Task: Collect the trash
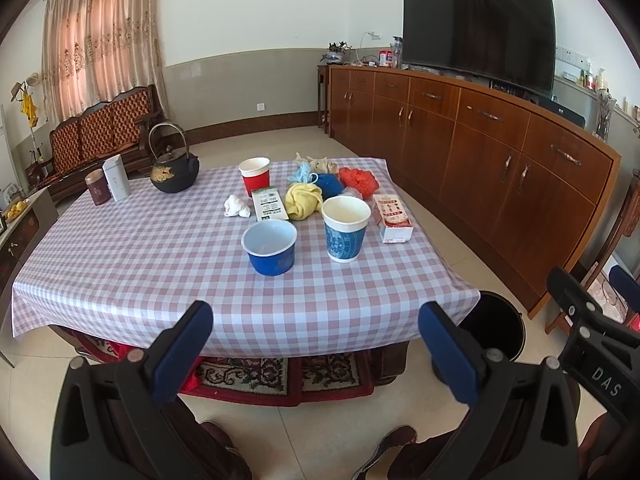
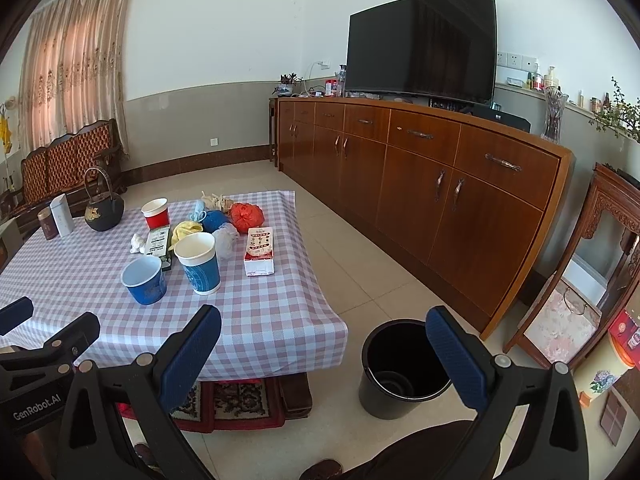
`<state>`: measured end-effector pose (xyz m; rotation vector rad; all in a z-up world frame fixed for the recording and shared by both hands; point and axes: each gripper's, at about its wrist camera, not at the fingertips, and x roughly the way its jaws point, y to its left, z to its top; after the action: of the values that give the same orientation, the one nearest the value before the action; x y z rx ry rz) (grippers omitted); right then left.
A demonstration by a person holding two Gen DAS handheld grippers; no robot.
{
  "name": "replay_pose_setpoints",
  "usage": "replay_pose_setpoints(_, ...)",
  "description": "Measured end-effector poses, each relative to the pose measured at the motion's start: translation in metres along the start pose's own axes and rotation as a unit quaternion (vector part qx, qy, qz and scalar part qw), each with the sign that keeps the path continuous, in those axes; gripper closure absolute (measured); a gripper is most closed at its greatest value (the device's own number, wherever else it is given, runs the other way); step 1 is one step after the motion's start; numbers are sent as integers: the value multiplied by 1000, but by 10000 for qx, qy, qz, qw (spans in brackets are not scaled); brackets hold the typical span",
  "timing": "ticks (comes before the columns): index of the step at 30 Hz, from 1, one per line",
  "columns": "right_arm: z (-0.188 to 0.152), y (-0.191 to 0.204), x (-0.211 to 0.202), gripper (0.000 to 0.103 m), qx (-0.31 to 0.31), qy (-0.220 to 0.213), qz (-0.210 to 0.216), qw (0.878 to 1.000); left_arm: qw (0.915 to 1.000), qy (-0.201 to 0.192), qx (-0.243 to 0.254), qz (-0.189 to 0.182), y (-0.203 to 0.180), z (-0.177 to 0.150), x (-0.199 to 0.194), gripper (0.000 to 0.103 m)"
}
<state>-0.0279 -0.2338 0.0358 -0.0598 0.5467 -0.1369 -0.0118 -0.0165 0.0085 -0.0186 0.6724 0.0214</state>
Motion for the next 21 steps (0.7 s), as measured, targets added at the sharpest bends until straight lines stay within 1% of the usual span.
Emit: replay_pose_setpoints(21, -1, 0, -3, 0, 21, 0, 3, 10000, 10000, 21, -4, -24, -1, -2, -1, 0)
